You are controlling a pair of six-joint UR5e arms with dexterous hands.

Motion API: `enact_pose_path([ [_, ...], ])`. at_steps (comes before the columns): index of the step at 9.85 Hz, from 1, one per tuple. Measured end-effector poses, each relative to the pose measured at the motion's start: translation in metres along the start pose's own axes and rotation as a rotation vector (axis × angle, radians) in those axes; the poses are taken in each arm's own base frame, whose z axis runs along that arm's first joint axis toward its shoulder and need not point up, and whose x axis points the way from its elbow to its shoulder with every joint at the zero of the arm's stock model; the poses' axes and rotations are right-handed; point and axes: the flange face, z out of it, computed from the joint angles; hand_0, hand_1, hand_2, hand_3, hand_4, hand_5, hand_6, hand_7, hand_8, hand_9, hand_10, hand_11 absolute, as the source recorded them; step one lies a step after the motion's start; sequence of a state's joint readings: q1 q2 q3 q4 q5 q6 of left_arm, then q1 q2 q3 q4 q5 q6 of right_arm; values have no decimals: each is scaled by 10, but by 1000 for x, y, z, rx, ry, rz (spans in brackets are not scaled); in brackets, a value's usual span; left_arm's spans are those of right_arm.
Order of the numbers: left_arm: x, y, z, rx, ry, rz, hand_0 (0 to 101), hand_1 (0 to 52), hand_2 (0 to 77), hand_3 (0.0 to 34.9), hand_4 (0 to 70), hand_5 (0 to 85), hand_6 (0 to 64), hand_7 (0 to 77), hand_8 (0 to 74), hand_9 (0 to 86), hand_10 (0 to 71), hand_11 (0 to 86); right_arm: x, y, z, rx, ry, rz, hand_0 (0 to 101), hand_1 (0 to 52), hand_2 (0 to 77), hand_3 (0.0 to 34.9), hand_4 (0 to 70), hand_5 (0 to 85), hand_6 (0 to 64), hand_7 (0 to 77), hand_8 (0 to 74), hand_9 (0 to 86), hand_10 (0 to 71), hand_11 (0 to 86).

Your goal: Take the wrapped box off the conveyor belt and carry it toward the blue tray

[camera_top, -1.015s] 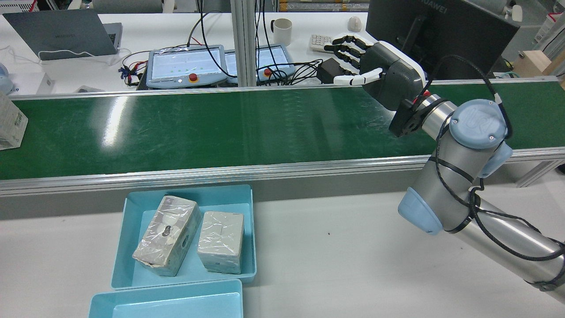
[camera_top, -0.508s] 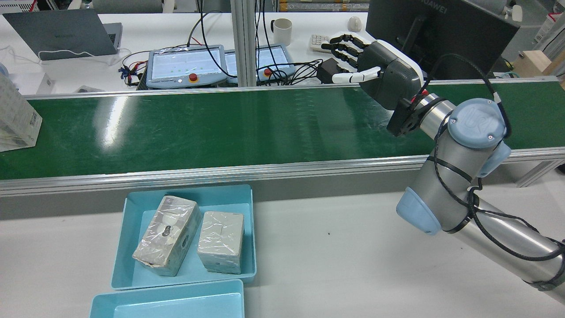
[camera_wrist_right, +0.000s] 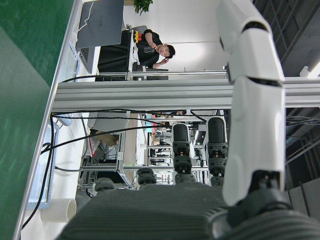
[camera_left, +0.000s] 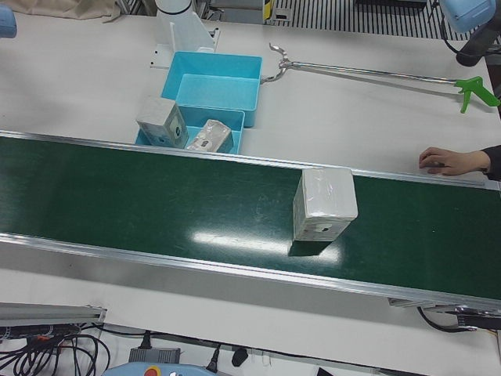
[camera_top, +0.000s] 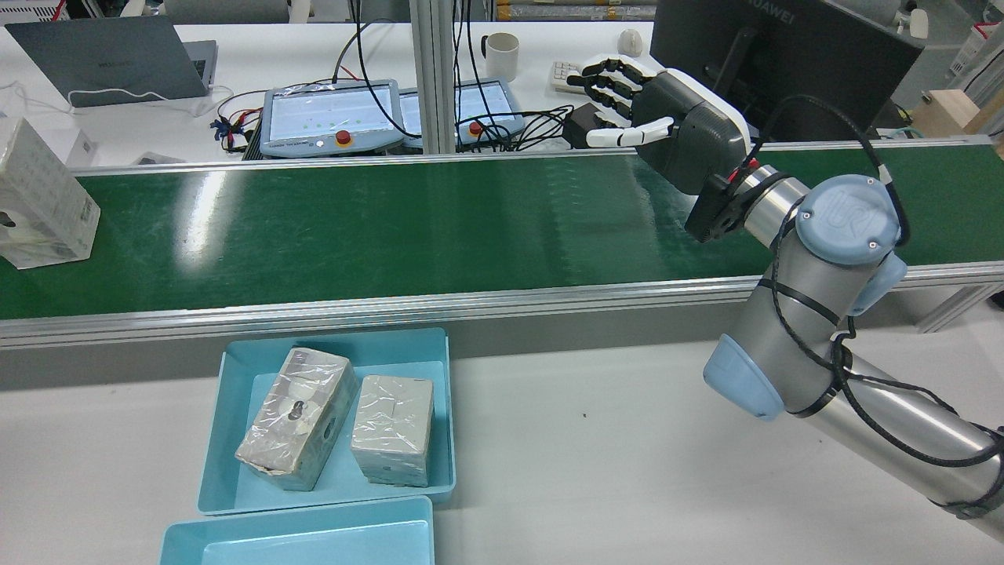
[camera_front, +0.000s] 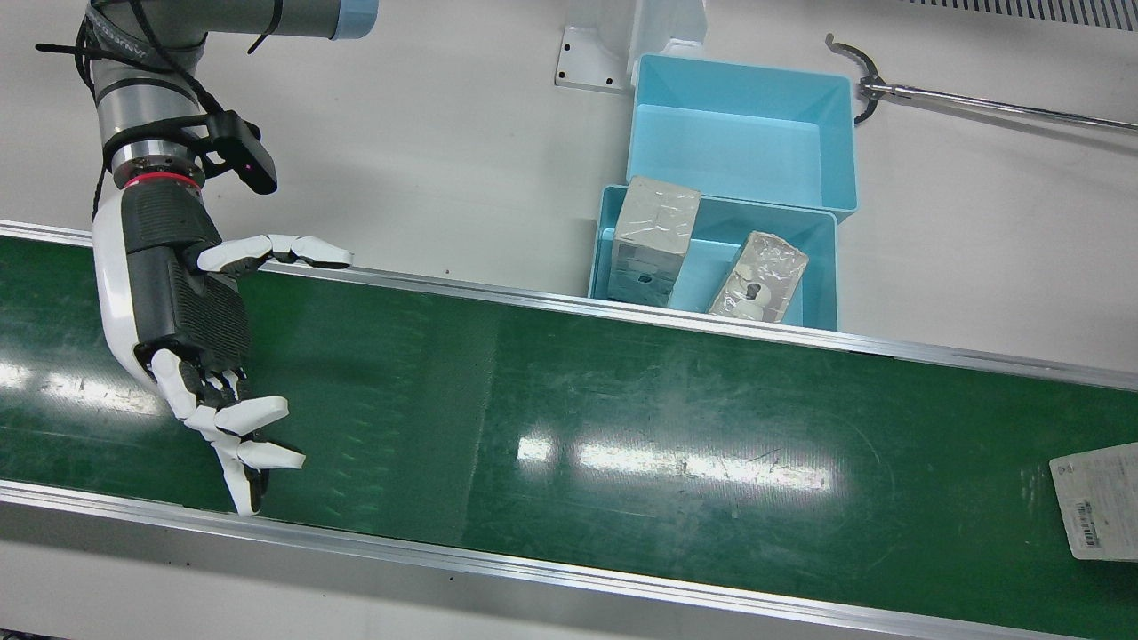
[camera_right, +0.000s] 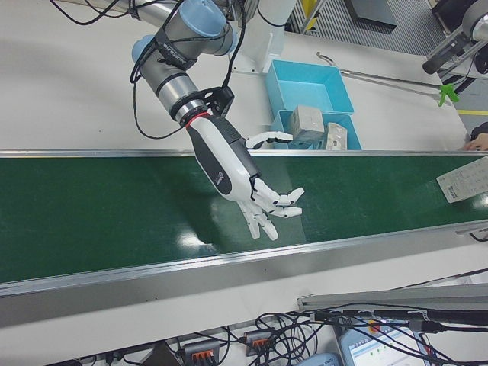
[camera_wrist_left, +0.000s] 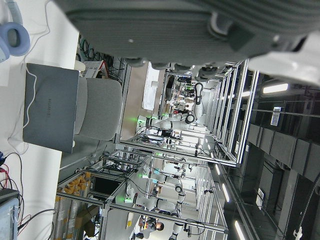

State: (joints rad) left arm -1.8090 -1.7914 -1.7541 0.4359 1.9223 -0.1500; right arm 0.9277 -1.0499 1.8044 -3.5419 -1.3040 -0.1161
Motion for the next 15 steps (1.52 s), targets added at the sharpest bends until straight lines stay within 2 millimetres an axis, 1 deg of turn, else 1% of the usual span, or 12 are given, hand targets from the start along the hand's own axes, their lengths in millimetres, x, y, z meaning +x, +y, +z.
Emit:
enact_pose_path([
  [1,0,0,0,0,0,0,0,0,5,0,0,11,0,0,0,0,5,0,1,4,0,-7,2,1,480,158,191,195,104,398,27,245,5,60,0,11],
  [2,0,0,0,0,0,0,0,0,5,0,0,11,0,0,0,0,0,0,3,6,-1,-13,4,2,482,158,191,203,104,398,27,245,5,60,0,11],
  [5,0,0,0,0,0,0,0,0,5,0,0,11,0,5,0,0,0,0,7,8,-1,-17,10,3,481,164,202,207,120,398,38,262,5,60,0,16],
  [7,0,0,0,0,0,0,0,0,11,0,0,11,0,0,0,0,0,0,15,12,4,-23,19,-2,492,158,202,211,120,398,38,262,5,60,0,11],
  [9,0,0,0,0,0,0,0,0,5,0,0,11,0,5,0,0,5,0,29,17,13,-26,24,-7,490,158,202,211,115,398,38,267,5,60,0,11],
  [10,0,0,0,0,0,0,0,0,5,0,0,11,5,5,0,0,5,0,34,19,16,-26,23,-8,490,158,213,212,131,409,49,267,5,60,0,11],
  [14,0,0,0,0,0,0,0,0,11,0,0,11,0,0,0,0,0,0,40,17,20,-19,21,-8,490,158,213,213,131,415,49,273,5,65,0,11],
  [15,0,0,0,0,0,0,0,0,5,0,0,11,0,5,0,0,5,0,40,16,22,-16,21,-7,490,169,224,208,142,415,55,278,5,60,0,16],
])
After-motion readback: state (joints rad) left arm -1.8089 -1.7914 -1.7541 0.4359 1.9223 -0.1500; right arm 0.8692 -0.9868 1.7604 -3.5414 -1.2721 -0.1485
